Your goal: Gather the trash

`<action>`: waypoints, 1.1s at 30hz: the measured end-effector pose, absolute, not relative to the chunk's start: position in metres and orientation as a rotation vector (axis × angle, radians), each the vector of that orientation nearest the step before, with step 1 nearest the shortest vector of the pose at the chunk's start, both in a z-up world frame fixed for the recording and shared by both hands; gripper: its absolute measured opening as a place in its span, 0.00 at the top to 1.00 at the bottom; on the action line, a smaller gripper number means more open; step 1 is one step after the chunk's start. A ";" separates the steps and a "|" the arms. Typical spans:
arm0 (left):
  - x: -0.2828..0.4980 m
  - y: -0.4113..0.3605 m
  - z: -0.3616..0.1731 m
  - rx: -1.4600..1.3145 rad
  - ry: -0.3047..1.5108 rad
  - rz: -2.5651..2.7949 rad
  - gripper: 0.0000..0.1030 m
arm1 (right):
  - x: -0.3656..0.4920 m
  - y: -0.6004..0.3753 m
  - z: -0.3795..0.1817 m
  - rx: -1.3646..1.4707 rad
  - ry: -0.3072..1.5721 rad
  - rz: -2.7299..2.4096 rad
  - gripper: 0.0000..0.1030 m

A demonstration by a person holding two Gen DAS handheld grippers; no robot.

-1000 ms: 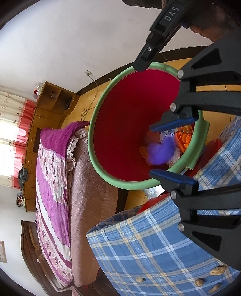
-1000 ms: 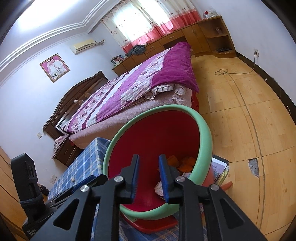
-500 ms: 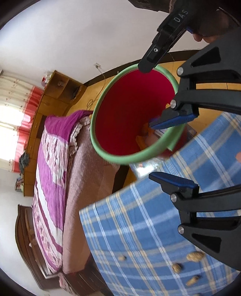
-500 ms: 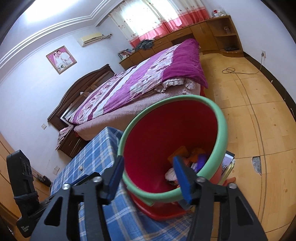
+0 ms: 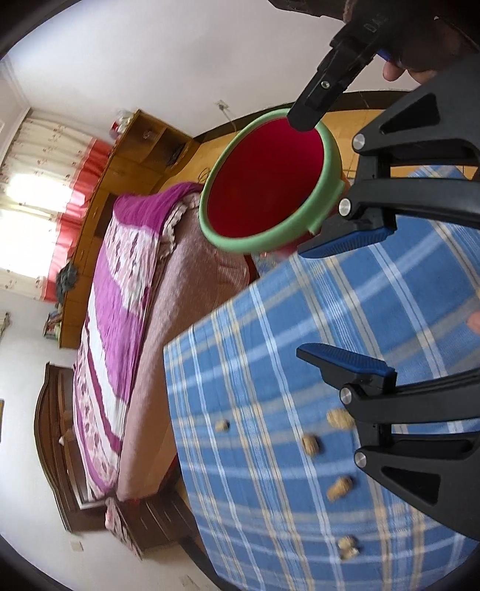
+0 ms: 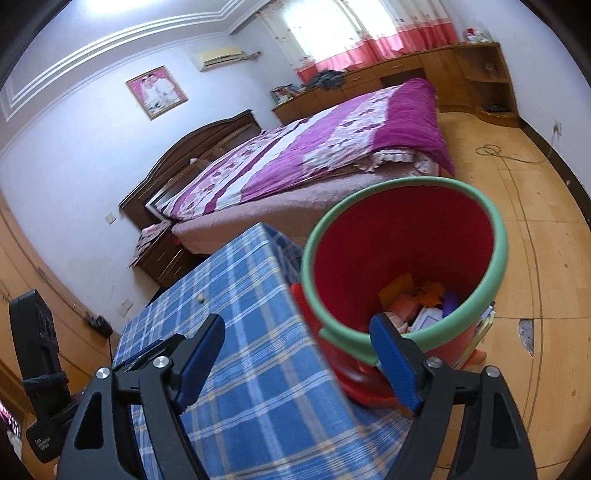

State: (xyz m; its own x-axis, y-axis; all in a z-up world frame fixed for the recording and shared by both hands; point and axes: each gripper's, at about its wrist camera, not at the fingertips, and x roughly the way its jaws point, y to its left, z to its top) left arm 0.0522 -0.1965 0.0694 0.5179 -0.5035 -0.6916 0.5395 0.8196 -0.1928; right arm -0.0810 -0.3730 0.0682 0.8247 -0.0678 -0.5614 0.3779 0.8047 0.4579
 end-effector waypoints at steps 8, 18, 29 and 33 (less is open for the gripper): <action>0.044 -0.150 0.072 0.025 0.791 -0.550 0.53 | -0.080 -0.332 0.078 0.506 0.556 -0.202 0.13; 0.028 -0.095 0.075 0.007 0.743 -0.442 0.53 | -0.084 -0.284 0.084 0.417 0.524 -0.158 0.05; 0.009 -0.057 0.073 -0.009 0.694 -0.334 0.53 | -0.090 -0.245 0.077 0.336 0.507 -0.147 0.02; 0.003 -0.050 0.074 -0.009 0.675 -0.303 0.53 | -0.092 -0.238 0.075 0.319 0.510 -0.136 0.01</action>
